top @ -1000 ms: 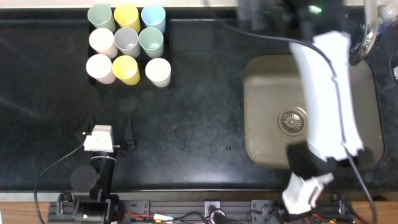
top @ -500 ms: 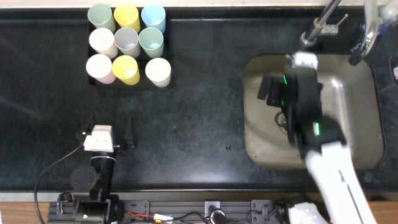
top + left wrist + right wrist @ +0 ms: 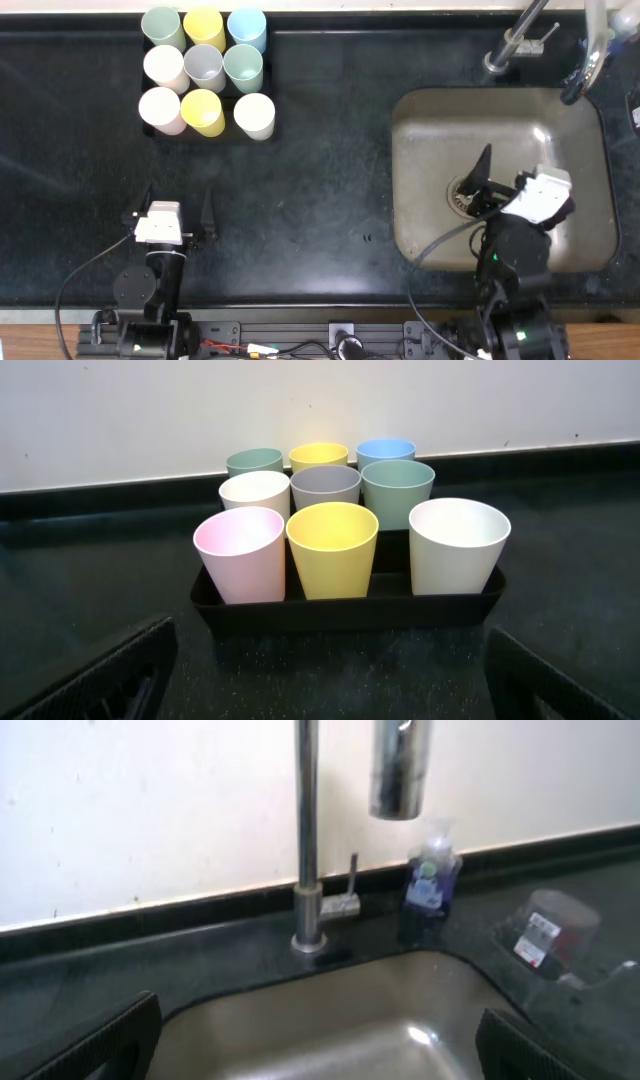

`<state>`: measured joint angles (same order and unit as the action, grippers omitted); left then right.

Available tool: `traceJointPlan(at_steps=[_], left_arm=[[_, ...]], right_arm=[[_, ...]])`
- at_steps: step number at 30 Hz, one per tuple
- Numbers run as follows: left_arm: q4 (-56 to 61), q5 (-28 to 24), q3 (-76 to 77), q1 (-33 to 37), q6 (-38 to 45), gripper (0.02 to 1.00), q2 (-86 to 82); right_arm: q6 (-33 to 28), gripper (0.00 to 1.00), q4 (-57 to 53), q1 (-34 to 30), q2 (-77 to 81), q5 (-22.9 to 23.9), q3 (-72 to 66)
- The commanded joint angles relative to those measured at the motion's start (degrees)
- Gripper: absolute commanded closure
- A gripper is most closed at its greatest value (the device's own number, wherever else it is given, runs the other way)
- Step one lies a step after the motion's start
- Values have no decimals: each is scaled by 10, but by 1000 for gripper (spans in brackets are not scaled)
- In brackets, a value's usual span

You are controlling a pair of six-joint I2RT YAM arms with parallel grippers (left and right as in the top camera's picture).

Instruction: Store Cups

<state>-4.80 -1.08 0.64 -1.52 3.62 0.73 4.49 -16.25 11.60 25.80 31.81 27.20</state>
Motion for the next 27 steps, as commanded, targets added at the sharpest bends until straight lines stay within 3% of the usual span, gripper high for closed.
traceJointPlan(at_steps=[1,5,12,16,22,27], left_arm=[[-5,-1,1,0,11,18,-5],[-5,-1,1,0,11,18,-5],[-5,-1,1,0,11,18,-5],[-5,-1,1,0,11,18,-5],[-5,-1,1,0,11,18,-5],[-5,-1,1,0,11,18,-5]], right_arm=[[-5,5,-28,-4,-7,10,-4],[-5,5,-92,-10,-17,9,-5],[-4,3,-248,-102,-152,6,-6],[-4,3,-299,-98,-219,6,-8],[-4,3,-281,-98,-257,6,-43],[-4,7,-64,-97,-256,6,-141]])
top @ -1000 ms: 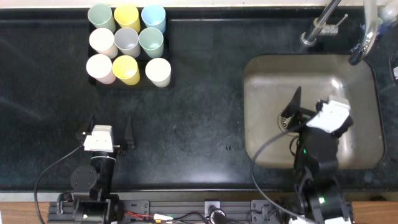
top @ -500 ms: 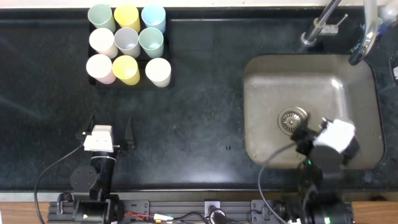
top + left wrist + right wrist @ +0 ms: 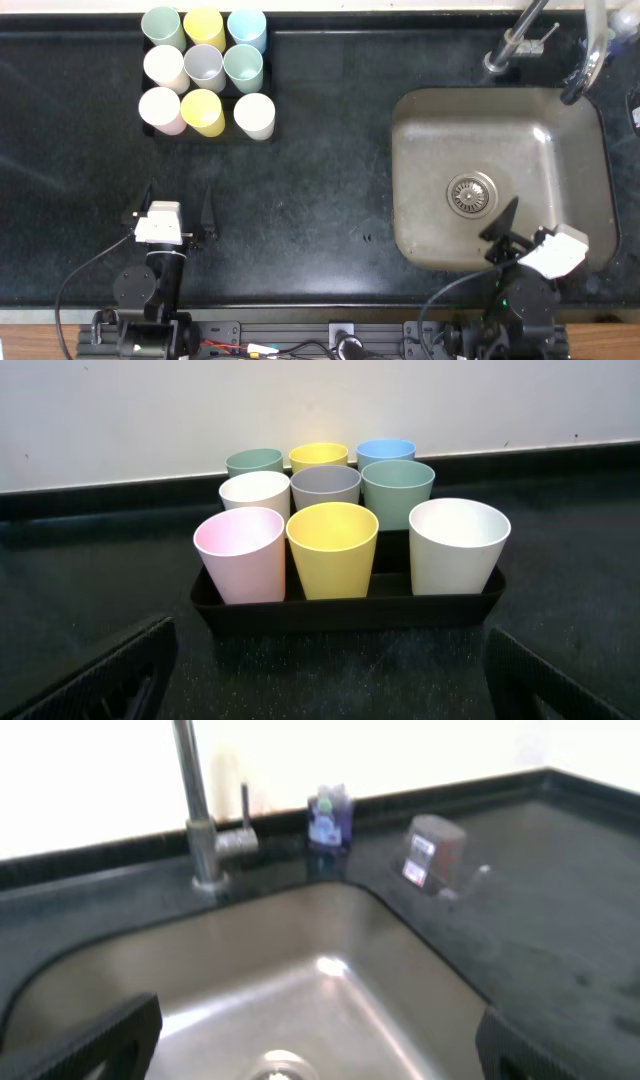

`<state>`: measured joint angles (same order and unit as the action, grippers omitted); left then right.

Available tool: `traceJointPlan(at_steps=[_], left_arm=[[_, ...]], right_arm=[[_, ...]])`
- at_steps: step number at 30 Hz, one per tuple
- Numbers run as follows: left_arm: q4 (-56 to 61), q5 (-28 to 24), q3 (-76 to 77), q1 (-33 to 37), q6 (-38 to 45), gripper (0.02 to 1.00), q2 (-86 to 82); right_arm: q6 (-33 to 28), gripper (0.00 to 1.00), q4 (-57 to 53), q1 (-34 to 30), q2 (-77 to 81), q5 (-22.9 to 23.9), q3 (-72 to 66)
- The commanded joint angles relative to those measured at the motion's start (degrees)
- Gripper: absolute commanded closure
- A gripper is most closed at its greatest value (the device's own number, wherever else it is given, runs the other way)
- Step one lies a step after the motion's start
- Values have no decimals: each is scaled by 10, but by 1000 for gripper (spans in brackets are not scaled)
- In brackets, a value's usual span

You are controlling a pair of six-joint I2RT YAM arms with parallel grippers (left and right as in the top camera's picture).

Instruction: Store Cups

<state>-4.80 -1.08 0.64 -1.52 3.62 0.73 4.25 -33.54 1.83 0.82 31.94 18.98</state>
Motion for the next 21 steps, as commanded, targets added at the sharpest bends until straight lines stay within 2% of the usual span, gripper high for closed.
traceJointPlan(at_steps=[1,4,7,21], left_arm=[[-5,-1,1,0,11,18,-5],[-5,-1,1,0,11,18,-5],[-5,-1,1,0,11,18,-5],[-5,-1,1,0,11,20,-5]], right_arm=[[-2,3,160,1,-6,5,-81],[-2,3,265,1,-6,5,-142],[-2,3,311,1,-6,5,-189],[-2,3,311,2,-6,5,-187]])
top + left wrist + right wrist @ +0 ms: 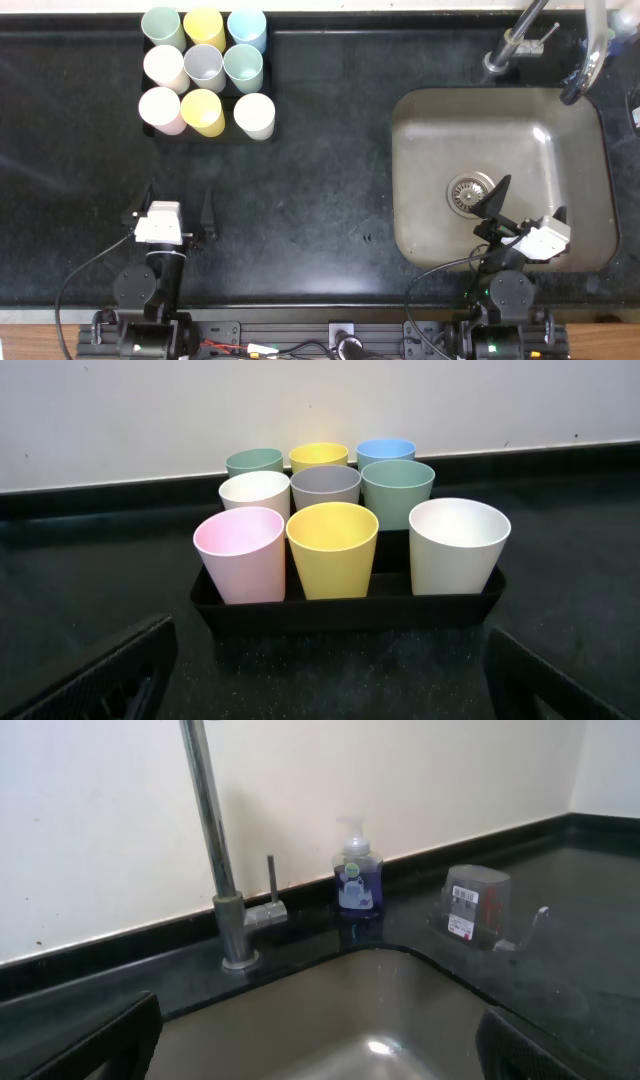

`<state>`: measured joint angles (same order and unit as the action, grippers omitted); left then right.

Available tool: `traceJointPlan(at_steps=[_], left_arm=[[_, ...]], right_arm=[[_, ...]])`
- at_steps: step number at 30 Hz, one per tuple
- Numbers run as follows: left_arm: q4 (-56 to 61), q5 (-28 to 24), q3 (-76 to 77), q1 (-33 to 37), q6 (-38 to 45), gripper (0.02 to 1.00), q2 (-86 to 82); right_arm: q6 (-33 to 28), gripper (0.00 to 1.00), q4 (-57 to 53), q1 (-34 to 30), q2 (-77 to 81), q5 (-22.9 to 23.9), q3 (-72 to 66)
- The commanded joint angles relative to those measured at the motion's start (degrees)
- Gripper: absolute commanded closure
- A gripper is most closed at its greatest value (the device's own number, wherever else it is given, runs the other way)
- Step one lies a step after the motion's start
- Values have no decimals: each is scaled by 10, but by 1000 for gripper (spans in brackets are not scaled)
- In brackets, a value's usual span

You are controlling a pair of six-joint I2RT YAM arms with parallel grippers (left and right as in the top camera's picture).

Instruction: Store Cups

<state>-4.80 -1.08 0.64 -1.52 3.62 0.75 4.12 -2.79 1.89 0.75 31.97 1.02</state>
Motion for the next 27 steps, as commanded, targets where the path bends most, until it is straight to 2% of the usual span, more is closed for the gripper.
traceJointPlan(at_steps=[1,8,11,16,21,22,24,27], left_arm=[[-5,-1,1,0,11,18,-5],[-5,-1,1,0,11,18,-5],[-5,-1,1,0,11,18,-5],[-5,-1,1,0,11,18,-5],[-5,-1,1,0,11,18,-5],[-5,-1,1,0,11,18,-5],[-5,-1,1,0,11,18,-5],[-5,-1,1,0,11,18,-5]], right_arm=[[0,3,3,1,-6,5,-7],[0,5,3,1,-6,4,-7],[0,3,3,3,-6,-40,-8],[0,5,2,4,-6,-131,-8],[0,7,-16,4,-6,-319,-8],[3,5,-16,4,-6,-329,-8],[3,5,-16,4,-6,-309,-7],[1,5,-16,3,-6,-307,-7]])
